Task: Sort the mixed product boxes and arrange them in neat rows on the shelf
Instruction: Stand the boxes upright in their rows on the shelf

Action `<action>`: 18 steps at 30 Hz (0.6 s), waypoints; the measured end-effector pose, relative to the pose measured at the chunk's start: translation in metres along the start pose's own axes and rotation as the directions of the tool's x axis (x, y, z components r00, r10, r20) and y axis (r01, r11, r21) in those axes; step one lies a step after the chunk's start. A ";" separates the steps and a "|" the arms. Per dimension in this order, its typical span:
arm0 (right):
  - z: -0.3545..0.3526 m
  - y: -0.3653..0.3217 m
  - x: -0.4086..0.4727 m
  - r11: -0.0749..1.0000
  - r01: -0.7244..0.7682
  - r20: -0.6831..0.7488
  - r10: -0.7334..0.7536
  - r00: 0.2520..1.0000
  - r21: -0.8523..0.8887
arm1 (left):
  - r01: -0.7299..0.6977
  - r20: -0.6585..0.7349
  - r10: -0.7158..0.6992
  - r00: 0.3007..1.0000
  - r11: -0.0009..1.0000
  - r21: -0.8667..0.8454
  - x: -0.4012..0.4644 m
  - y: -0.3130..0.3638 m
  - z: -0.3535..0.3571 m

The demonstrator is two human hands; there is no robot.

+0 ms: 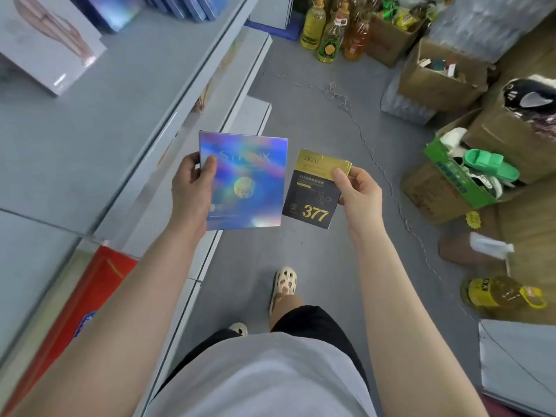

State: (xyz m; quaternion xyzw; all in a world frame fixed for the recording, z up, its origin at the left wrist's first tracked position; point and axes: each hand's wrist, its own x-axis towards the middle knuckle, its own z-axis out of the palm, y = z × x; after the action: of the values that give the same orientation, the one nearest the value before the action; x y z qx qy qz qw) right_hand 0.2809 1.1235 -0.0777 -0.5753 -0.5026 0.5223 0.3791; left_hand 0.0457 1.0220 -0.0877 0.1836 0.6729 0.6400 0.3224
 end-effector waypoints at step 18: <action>0.058 -0.120 0.369 0.991 0.098 0.193 -0.080 0.978 -0.087 | -0.058 -0.207 0.057 0.977 0.998 0.000 0.266 0.058 0.199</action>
State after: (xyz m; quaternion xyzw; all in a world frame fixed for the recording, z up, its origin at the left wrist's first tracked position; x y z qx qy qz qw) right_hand 0.1830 1.5023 -0.0534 -0.5175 -0.5859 0.5325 0.3245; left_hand -0.0236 1.3512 -0.0782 0.1345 0.6951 0.6668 0.2329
